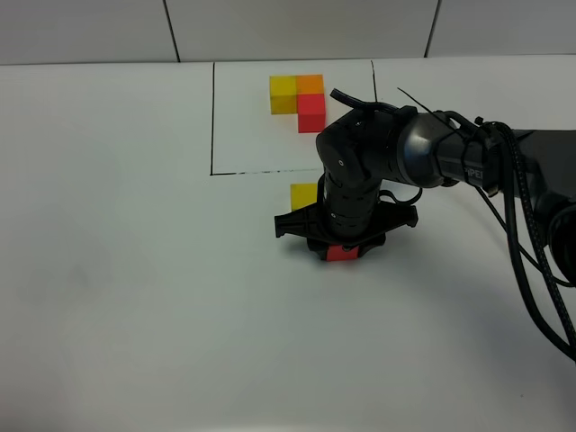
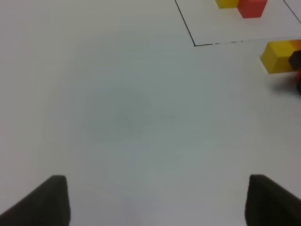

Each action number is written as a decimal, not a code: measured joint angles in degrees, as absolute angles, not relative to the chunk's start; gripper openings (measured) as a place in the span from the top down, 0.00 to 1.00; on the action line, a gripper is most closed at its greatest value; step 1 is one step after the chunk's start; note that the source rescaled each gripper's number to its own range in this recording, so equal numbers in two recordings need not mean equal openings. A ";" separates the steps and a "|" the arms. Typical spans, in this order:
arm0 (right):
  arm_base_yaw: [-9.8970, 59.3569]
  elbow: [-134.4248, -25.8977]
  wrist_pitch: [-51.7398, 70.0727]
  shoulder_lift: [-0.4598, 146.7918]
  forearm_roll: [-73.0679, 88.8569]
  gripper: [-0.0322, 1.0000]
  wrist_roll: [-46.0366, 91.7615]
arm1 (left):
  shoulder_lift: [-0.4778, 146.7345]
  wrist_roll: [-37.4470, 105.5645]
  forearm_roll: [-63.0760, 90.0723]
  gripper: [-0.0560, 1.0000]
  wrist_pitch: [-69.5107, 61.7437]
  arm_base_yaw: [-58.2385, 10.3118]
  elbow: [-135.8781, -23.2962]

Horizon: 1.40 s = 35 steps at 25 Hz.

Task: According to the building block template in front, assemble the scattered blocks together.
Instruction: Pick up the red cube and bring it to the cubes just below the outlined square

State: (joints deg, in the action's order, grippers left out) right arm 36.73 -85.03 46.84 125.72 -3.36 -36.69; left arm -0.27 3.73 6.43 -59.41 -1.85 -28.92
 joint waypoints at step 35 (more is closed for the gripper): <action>36.32 -85.23 44.24 125.90 -5.66 0.96 -39.86 | -0.27 3.73 6.43 0.19 -59.41 -1.85 -28.92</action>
State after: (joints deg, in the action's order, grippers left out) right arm 36.32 -85.23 44.24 125.90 -5.66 -39.86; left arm -0.27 3.73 6.43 -59.41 -1.85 -28.92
